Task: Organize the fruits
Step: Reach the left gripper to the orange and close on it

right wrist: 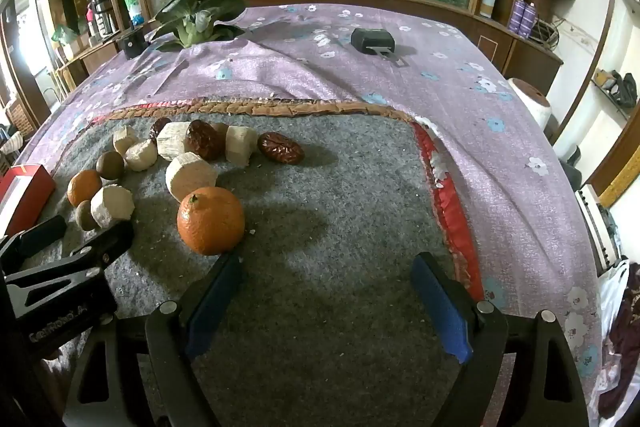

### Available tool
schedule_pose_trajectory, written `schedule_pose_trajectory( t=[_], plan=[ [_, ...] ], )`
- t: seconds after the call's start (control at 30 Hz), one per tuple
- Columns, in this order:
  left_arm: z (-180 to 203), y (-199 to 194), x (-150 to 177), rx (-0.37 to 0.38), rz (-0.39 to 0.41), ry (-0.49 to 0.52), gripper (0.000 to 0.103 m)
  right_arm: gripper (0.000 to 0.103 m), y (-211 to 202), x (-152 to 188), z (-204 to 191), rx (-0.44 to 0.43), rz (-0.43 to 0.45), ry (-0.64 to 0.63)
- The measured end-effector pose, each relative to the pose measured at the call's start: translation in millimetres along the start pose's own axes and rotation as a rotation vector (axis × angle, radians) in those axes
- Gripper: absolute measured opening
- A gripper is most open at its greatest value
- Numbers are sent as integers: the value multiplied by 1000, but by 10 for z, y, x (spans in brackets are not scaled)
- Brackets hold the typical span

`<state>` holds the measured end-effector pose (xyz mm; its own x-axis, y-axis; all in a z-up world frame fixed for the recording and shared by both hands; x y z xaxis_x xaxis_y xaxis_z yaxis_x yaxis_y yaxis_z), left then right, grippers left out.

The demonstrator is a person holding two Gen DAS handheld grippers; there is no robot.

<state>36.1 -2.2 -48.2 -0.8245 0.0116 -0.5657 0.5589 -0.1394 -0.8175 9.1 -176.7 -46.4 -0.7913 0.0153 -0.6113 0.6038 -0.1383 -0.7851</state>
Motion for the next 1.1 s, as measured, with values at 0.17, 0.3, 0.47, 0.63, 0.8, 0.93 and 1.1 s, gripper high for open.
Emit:
schedule_pose_trajectory(
  t=[0.17,0.3,0.47,0.63,0.8,0.93,1.1],
  plan=[
    [23,-177,125,76,-37,2,92,87,-17,0,13,-32,-5,-13],
    [6,-411,167,120,-31,-5,92,87,-176,26,78,-52,24,-18],
    [-56,-708,149,111,51,-15,92,86,-388,12,89,-89,60,-13],
    [-186,-921,136,116,88,-32,92,86,-631,-28,6,-137,103,-13],
    [-369,-980,154,93,87,-19,92,86,-813,-20,-100,-160,130,-39],
    [-546,-997,173,88,75,-52,92,86,-850,29,-186,-182,138,-71],
    [-551,-966,80,100,76,-70,92,86,-815,52,-250,-239,125,-68]
  ],
)
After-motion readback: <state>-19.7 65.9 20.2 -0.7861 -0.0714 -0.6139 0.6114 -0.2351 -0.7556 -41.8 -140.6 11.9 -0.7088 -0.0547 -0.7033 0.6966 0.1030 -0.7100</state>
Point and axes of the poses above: each gripper's, at about its wrist camera, not at the fingertips, and y roughly the way its jaws point, z to its right, x to its underside, the point moved 6 cm from there along y, roughly the way its jaws point, and after that the axes turned 7 degrees about x, right-handed, at the moved point
